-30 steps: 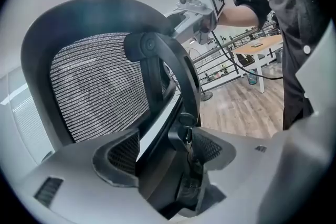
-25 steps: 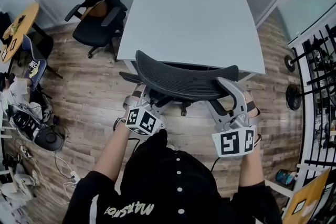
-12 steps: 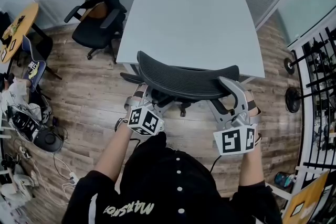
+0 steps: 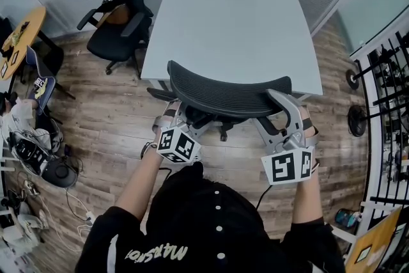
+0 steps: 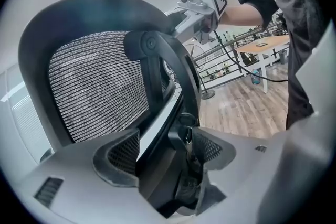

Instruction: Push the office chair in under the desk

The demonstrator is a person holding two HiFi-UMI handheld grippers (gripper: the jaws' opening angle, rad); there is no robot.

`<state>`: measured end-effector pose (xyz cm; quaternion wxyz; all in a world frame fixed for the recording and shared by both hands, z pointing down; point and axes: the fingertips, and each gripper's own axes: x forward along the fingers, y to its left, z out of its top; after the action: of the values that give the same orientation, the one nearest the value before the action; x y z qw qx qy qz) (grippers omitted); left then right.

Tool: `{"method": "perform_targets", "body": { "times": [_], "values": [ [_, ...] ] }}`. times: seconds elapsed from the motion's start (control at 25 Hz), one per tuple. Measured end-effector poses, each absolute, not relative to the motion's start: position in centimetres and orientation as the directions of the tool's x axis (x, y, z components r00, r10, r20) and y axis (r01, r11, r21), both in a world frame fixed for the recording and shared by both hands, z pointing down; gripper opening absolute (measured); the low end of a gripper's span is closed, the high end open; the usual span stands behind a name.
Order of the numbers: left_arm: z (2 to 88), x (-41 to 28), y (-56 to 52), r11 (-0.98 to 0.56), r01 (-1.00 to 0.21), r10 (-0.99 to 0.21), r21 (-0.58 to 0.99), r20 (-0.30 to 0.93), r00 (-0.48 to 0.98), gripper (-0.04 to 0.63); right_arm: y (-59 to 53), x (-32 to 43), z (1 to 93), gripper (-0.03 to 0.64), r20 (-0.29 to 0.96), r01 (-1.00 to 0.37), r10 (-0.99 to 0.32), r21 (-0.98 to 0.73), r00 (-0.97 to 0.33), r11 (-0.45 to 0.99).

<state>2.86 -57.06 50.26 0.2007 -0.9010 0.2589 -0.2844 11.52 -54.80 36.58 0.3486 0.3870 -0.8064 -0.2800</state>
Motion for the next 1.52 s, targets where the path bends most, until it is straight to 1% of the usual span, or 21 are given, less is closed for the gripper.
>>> {"method": "perform_targets", "body": {
  "times": [0.68,1.52],
  "values": [
    [50.5,3.0,-59.6,-0.786,-0.33,-0.572,-0.522,0.415,0.707,0.319,-57.4,11.7,36.7,0.265,0.332,-0.44,-0.836,0.731,-0.438,0.521],
    [50.4,3.5,-62.6,-0.788,-0.329,-0.57,-0.521,0.415,0.709,0.319,-60.5,12.1,36.6,0.267,0.324,-0.446,-0.845,0.738,-0.425,0.507]
  ]
}}
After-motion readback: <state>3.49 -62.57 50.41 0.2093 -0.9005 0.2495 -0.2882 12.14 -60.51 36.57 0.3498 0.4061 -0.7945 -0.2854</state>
